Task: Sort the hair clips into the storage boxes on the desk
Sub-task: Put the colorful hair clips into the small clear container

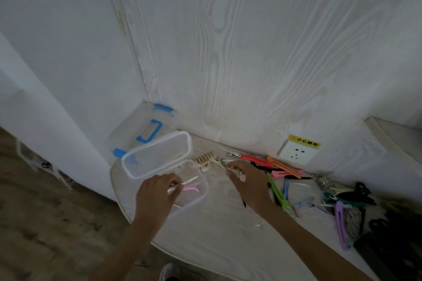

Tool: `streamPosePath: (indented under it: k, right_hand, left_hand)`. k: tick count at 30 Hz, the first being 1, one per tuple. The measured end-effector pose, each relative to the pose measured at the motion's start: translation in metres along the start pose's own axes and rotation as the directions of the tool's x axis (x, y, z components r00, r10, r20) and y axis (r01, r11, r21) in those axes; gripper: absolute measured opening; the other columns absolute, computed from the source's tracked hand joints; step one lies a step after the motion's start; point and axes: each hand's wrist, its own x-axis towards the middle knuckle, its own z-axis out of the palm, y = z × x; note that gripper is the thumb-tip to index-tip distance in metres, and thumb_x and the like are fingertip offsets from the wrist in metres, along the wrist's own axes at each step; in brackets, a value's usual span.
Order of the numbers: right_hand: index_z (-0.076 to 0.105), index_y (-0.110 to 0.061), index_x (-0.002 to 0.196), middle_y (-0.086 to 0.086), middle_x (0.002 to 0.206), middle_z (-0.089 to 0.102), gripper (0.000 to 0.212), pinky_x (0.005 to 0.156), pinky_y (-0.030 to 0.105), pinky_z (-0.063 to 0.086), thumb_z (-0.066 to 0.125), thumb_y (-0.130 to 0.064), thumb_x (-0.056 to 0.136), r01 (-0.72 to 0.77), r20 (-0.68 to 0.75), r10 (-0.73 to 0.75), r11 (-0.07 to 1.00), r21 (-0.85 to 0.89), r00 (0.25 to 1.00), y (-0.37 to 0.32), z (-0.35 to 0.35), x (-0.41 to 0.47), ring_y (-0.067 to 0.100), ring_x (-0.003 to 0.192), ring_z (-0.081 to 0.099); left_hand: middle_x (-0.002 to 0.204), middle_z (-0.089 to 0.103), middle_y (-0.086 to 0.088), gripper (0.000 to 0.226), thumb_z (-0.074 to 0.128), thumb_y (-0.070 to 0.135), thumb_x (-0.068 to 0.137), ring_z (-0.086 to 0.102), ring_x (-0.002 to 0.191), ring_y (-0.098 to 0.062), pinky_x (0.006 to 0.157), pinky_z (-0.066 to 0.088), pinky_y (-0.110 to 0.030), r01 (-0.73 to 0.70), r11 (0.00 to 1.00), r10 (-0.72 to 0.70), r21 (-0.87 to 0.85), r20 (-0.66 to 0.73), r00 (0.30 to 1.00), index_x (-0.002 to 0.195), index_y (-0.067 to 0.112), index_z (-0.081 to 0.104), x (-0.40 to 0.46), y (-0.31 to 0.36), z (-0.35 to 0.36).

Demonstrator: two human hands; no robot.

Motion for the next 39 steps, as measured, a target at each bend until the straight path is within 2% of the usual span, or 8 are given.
streamPosePath:
  k: [5,12,17,22,28,33,36,39]
  right_hand:
    - [0.069,-0.025,0.098,-0.006,0.099,0.07,0.019,0.085,0.019,0.034,0.056,-0.027,0.085,0.39,0.16,-0.374,0.917,-0.082,0.914,-0.052,0.044,0.01,0.009,0.094,0.057]
    - [0.064,-0.029,0.099,-0.006,0.102,0.067,0.027,0.094,0.035,0.047,0.065,-0.017,0.075,0.549,0.277,-0.479,0.773,-0.316,0.833,-0.014,0.077,0.0,0.018,0.108,0.057]
    - [0.066,-0.025,0.099,-0.005,0.104,0.065,0.017,0.104,0.031,0.035,0.055,-0.024,0.087,0.481,0.219,-0.43,0.814,-0.325,0.876,0.003,0.065,-0.002,0.014,0.11,0.053]
    - [0.063,-0.024,0.11,-0.001,0.126,0.057,0.036,0.106,0.024,0.032,0.036,-0.041,0.095,0.339,0.18,-0.301,0.909,-0.244,0.936,0.012,0.058,0.002,0.011,0.129,0.039]
    - [0.052,-0.019,0.125,0.005,0.129,0.057,0.045,0.093,0.029,0.049,0.041,-0.047,0.091,0.271,0.104,-0.255,0.942,-0.2,0.961,-0.001,0.061,0.012,0.017,0.119,0.052]
    - [0.046,-0.025,0.13,-0.003,0.134,0.051,0.054,0.107,0.015,0.017,0.062,-0.043,0.081,0.277,0.085,-0.264,0.921,-0.272,0.961,0.015,0.04,0.02,0.008,0.126,0.035]
    - [0.05,-0.022,0.126,-0.001,0.127,0.056,0.044,0.107,0.024,0.031,0.049,-0.044,0.089,0.248,0.047,-0.245,0.924,-0.292,0.968,0.03,0.025,0.022,0.01,0.12,0.044]
    - [0.051,-0.013,0.126,0.006,0.127,0.057,0.035,0.106,0.033,0.038,0.046,-0.019,0.092,0.108,0.03,-0.104,0.927,-0.36,0.994,0.047,0.016,0.033,0.021,0.121,0.051]
  left_hand:
    - [0.102,0.067,0.011,0.02,0.067,0.029,0.083,0.058,0.091,-0.005,0.091,0.046,-0.023,0.138,0.989,-0.136,-0.042,0.052,0.989,0.103,0.026,0.066,-0.018,-0.025,-0.005]
    - [0.121,0.063,-0.001,0.039,0.069,0.018,0.081,0.056,0.116,-0.021,0.095,0.044,-0.028,0.176,0.984,-0.177,-0.028,-0.029,0.984,0.119,0.018,0.059,-0.05,-0.039,0.012]
    - [0.12,0.062,0.006,0.033,0.061,0.028,0.088,0.057,0.113,-0.012,0.09,0.043,-0.021,0.116,0.992,-0.118,-0.057,-0.037,0.992,0.12,0.023,0.058,-0.037,-0.029,0.022]
    - [0.098,0.072,0.003,0.022,0.071,0.025,0.079,0.068,0.092,-0.013,0.076,0.044,-0.017,0.035,0.998,-0.03,0.044,-0.118,0.993,0.1,0.02,0.068,-0.009,-0.028,0.031]
    - [0.074,0.069,-0.008,0.033,0.078,0.025,0.072,0.067,0.065,-0.021,0.057,0.052,-0.025,-0.018,0.981,0.063,0.193,-0.231,0.971,0.096,0.005,0.066,0.016,-0.033,0.03]
    - [0.104,0.068,-0.002,0.042,0.066,0.031,0.082,0.066,0.089,-0.017,0.062,0.054,-0.023,-0.048,0.992,0.071,0.116,-0.205,0.976,0.12,0.013,0.057,0.039,-0.025,0.027]
    - [0.121,0.061,0.001,0.059,0.07,0.025,0.08,0.06,0.101,-0.018,0.071,0.054,-0.029,-0.068,0.995,0.077,0.077,-0.122,0.989,0.133,0.019,0.044,0.063,-0.015,0.028]
    - [0.127,0.056,-0.001,0.064,0.068,0.026,0.081,0.058,0.106,-0.021,0.075,0.053,-0.034,-0.045,0.994,0.05,0.104,-0.048,0.998,0.138,0.021,0.038,0.088,-0.01,0.033]
